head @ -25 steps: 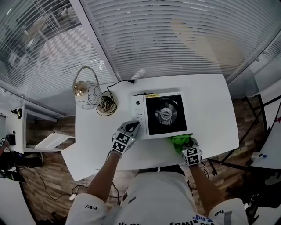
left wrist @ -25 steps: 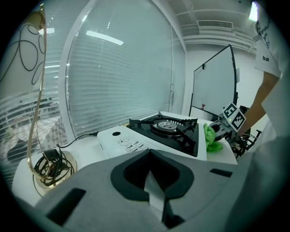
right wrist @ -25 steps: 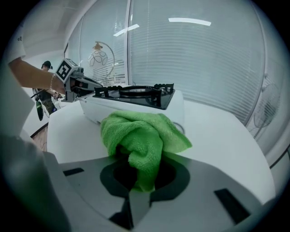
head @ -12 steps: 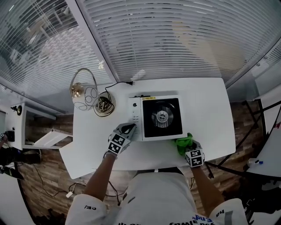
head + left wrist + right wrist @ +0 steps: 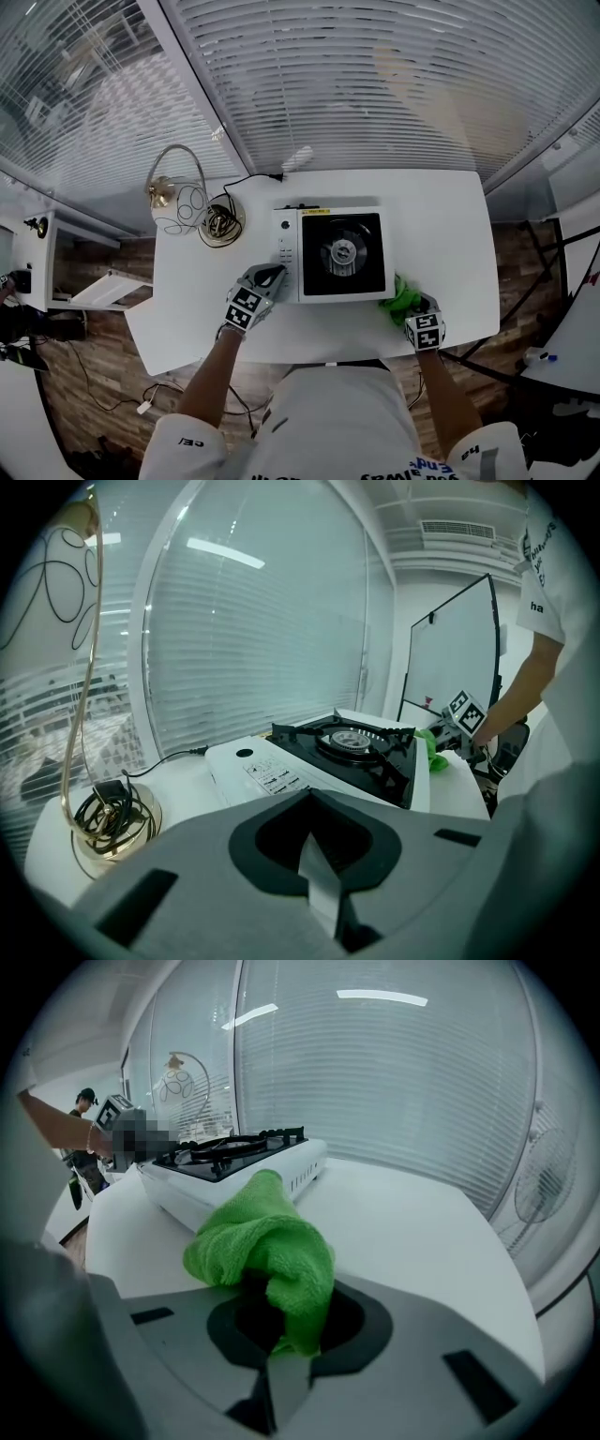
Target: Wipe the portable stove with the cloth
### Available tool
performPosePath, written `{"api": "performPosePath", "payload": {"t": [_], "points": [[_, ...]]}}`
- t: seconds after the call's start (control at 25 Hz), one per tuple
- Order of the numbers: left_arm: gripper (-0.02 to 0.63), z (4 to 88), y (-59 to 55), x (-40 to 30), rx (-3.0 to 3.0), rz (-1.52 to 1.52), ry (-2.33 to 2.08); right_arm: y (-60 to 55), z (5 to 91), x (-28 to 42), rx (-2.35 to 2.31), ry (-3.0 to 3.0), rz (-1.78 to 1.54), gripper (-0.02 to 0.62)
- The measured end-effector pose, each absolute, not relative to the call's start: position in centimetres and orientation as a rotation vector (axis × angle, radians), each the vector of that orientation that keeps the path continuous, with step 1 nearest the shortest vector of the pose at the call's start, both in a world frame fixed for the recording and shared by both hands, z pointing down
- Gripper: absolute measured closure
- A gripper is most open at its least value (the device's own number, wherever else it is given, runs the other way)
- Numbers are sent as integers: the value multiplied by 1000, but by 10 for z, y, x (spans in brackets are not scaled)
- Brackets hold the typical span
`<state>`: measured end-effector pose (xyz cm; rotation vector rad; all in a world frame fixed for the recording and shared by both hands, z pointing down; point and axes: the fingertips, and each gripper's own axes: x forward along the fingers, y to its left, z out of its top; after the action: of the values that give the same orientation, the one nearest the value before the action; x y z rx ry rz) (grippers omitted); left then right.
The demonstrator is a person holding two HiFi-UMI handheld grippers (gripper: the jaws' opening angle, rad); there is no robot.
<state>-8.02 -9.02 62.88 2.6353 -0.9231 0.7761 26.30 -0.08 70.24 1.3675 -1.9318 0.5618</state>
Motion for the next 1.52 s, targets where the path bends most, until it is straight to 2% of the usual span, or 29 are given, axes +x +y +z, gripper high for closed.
{"api": "performPosePath", "payload": {"t": [1.52], "points": [[595,630,-92,-81,2493,775,-1046,-199,696,262,1147,-2033,275,548]]}}
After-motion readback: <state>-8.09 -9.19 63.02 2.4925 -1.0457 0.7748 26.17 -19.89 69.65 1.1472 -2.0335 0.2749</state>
